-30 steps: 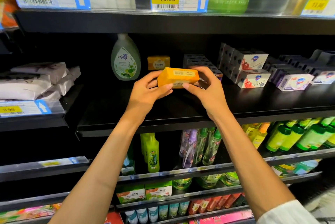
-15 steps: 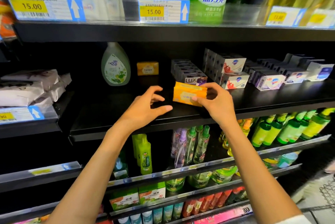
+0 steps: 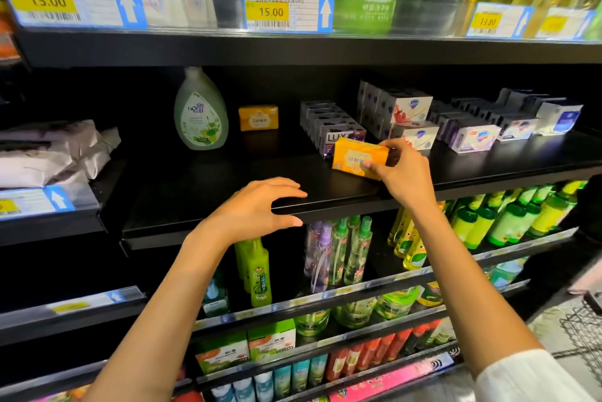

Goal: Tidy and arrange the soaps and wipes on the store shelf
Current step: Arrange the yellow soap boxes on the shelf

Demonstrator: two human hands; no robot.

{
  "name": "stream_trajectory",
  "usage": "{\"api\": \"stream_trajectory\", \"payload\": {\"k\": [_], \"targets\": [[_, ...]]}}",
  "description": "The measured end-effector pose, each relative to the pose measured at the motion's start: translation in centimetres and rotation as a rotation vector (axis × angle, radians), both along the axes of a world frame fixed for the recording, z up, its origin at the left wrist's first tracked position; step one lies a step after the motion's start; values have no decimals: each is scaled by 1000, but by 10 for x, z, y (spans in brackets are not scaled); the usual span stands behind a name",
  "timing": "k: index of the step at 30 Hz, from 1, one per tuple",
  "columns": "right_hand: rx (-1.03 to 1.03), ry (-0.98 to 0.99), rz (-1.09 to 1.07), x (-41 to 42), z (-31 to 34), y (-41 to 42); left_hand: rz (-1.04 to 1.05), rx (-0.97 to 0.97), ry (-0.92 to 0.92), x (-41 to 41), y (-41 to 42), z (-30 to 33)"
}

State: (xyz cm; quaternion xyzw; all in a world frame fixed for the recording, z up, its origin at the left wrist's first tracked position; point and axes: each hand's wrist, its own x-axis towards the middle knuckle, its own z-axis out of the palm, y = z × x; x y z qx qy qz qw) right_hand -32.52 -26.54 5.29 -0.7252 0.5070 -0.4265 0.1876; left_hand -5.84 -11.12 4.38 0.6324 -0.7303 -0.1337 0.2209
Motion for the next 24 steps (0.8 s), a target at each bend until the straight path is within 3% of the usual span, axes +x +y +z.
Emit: {"api": "stream_trajectory", "payload": {"k": [5,8,12,16,19,24], "targets": [[-80,68,14,-1,-3,7,-2,1,11,-1,1,2],[-341,165,23,-1,-7,27,-10,-7,20,-1,0,2],[-632,320,241,14,-12,49,-25,-18,49,0,1,4],[-488,474,447,32,-19,47,69,-122,166,2,-2,12],[-384,585,503,38,-20,39,216,-168,117,14,-19,17],[-352,674,485,37,-23,35,455,-56,348,49,-76,16]]}}
